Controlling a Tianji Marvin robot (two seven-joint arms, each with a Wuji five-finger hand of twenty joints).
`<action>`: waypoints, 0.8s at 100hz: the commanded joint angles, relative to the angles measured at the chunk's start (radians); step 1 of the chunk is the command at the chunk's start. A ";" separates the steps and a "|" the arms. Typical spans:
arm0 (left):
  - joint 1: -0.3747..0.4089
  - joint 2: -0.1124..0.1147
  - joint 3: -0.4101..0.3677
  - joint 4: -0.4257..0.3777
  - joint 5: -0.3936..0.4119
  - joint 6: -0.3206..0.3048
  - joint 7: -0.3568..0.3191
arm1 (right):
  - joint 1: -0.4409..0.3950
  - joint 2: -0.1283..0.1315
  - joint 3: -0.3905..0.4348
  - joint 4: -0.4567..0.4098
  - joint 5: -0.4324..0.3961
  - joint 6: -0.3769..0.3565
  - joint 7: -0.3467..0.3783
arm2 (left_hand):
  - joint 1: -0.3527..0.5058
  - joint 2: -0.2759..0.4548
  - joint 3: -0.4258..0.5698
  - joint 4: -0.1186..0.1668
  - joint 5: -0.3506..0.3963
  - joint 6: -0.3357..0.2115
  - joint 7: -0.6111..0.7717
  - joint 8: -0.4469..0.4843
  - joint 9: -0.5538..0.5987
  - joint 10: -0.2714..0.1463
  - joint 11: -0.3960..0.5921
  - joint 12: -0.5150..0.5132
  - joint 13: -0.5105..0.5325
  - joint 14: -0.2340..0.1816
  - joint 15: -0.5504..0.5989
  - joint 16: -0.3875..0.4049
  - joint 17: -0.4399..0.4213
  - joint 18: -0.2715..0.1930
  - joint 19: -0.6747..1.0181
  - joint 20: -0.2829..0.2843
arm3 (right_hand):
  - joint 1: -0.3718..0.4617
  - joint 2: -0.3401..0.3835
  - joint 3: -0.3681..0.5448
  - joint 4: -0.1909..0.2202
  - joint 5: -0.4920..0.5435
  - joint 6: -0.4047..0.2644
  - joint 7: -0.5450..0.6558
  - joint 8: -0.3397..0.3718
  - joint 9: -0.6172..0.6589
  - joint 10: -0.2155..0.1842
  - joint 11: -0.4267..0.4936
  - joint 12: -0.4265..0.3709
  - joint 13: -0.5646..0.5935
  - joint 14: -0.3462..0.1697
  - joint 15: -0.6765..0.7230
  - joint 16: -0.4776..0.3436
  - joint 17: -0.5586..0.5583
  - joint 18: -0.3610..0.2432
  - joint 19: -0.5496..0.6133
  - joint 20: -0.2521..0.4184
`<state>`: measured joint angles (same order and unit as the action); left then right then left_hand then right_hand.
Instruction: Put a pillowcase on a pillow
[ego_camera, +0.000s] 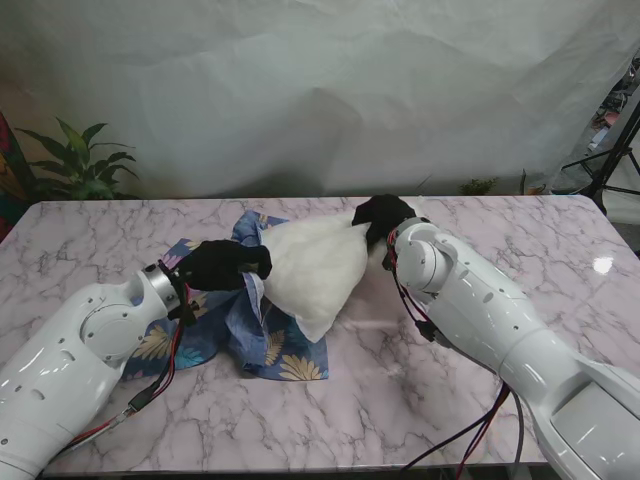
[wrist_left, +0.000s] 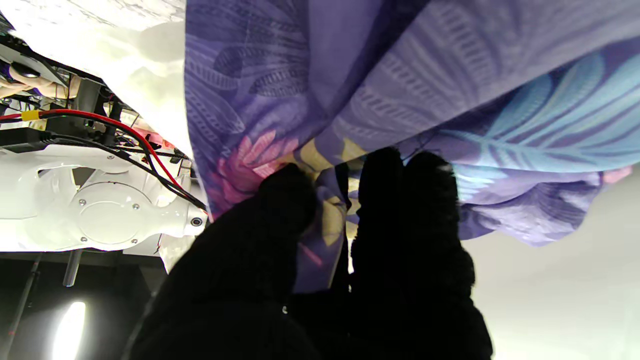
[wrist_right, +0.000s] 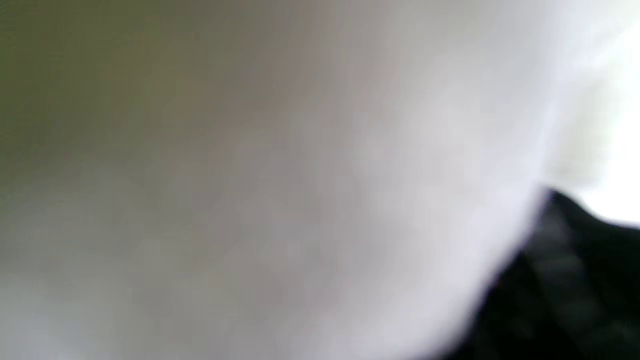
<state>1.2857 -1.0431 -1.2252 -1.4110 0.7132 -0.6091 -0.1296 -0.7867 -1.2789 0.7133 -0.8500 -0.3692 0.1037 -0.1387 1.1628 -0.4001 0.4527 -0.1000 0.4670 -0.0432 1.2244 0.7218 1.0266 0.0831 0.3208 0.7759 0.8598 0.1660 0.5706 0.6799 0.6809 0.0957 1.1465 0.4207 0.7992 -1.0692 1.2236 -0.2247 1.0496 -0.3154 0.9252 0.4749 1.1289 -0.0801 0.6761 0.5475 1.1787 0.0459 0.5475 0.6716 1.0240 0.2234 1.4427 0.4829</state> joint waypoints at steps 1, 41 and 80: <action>-0.002 0.000 0.004 -0.010 0.004 0.016 -0.018 | 0.010 -0.034 -0.003 0.015 0.029 0.026 -0.021 | 0.045 0.049 -0.070 0.026 -0.028 0.020 0.008 -0.017 0.006 -0.021 0.002 0.003 -0.010 0.031 0.018 -0.013 -0.041 -0.060 -0.027 0.005 | 0.085 0.161 0.285 0.141 0.082 0.046 0.126 0.063 0.063 0.030 0.111 0.018 0.129 -0.046 0.463 0.015 0.093 -0.413 0.159 0.059; 0.017 0.006 -0.025 -0.037 0.035 0.038 -0.034 | 0.033 -0.116 -0.020 0.097 0.103 0.136 -0.118 | 0.031 0.072 -0.141 0.037 -0.003 0.017 -0.060 -0.077 -0.003 -0.018 0.035 0.003 -0.021 0.038 0.049 0.000 -0.058 -0.059 0.005 0.026 | 0.086 0.159 0.290 0.142 0.084 0.057 0.122 0.061 0.064 0.041 0.114 0.013 0.129 -0.040 0.470 0.007 0.095 -0.408 0.161 0.068; 0.009 0.005 -0.015 -0.053 0.087 0.142 -0.036 | 0.032 -0.172 -0.023 0.087 0.206 0.207 -0.134 | -0.041 0.120 -0.262 0.048 0.022 0.059 -0.126 -0.100 -0.072 -0.001 0.240 -0.081 -0.014 0.046 0.101 0.036 -0.058 -0.060 0.064 0.050 | 0.090 0.157 0.291 0.138 0.075 0.082 0.110 0.058 0.056 0.066 0.115 0.003 0.128 -0.028 0.472 -0.002 0.098 -0.398 0.165 0.076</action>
<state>1.3036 -1.0340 -1.2534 -1.4578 0.7878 -0.4942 -0.1596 -0.7475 -1.4408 0.6911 -0.7205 -0.1539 0.3039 -0.2877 1.1269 -0.3205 0.2248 -0.0788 0.4772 -0.0056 1.1069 0.6252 0.9821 0.1073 0.5047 0.7148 0.8349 0.1660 0.6335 0.7008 0.6455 0.0956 1.1622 0.4451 0.7993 -1.0692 1.2743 -0.2245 1.0635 -0.2893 0.9269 0.4841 1.1288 -0.0556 0.6837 0.5343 1.1886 0.0464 0.5478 0.6620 1.0240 0.1978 1.4655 0.5116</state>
